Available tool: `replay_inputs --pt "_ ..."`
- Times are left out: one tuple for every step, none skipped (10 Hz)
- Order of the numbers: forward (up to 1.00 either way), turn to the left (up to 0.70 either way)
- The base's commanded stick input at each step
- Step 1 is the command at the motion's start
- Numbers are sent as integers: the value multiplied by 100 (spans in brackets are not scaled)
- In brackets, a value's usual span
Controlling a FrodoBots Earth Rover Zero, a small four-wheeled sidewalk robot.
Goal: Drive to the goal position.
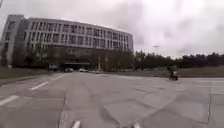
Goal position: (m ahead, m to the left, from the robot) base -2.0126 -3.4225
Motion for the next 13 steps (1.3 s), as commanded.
replay_inputs --pt "70 -35" --pt "70 -35" --pt "70 -35" --pt "70 -35" --pt "70 -35" --pt "70 -35" --pt "70 -35" --pt "70 -35" --pt "70 -35" --pt "70 -35" --pt "70 -35" --pt "70 -35" --pt "70 -35"
